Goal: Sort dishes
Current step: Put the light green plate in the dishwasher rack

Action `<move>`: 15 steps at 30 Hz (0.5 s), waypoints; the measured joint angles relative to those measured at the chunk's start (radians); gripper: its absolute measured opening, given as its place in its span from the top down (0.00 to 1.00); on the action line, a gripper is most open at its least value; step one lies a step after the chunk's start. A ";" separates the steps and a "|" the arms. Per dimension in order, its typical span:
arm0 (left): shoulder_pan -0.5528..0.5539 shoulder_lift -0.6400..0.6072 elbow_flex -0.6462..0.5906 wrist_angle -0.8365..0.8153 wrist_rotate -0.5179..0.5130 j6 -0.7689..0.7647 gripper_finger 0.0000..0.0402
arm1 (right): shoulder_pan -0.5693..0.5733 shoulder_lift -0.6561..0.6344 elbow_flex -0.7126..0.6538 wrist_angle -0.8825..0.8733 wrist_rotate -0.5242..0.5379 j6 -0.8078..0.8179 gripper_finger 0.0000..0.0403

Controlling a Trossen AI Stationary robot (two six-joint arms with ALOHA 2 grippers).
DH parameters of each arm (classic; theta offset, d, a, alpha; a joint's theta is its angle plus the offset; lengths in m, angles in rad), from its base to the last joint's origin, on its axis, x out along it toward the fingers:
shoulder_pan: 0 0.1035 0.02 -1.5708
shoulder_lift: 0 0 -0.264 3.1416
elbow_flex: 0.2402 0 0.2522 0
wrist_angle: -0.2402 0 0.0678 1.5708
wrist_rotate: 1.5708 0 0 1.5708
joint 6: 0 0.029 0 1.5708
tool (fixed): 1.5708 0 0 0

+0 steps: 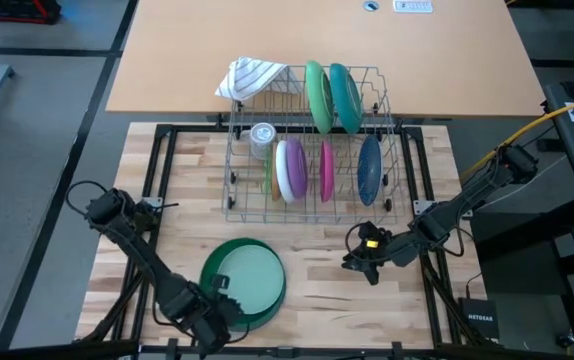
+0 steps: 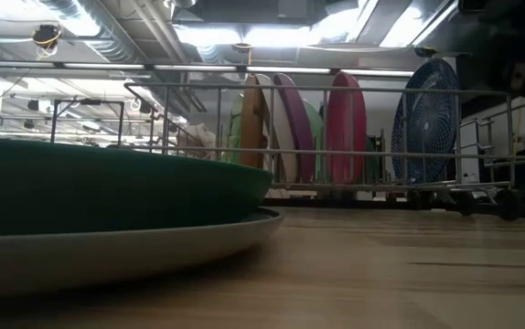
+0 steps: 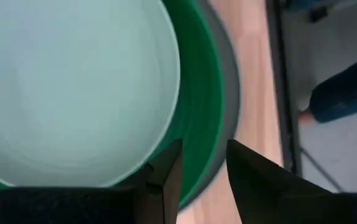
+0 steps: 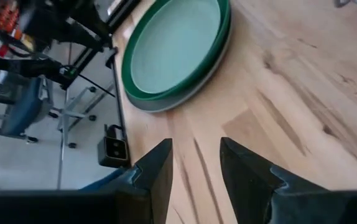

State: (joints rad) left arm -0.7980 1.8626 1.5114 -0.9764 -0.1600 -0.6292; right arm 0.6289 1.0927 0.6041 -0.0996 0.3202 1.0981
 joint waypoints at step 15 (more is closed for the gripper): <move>-0.005 0.001 -0.135 0.080 -0.090 0.096 0.72 | -0.001 0.000 0.000 0.049 0.011 0.000 0.66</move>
State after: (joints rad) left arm -0.8032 1.8632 1.3762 -0.8965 -0.2505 -0.5330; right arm 0.6281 1.0927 0.6041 -0.0504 0.3308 1.0977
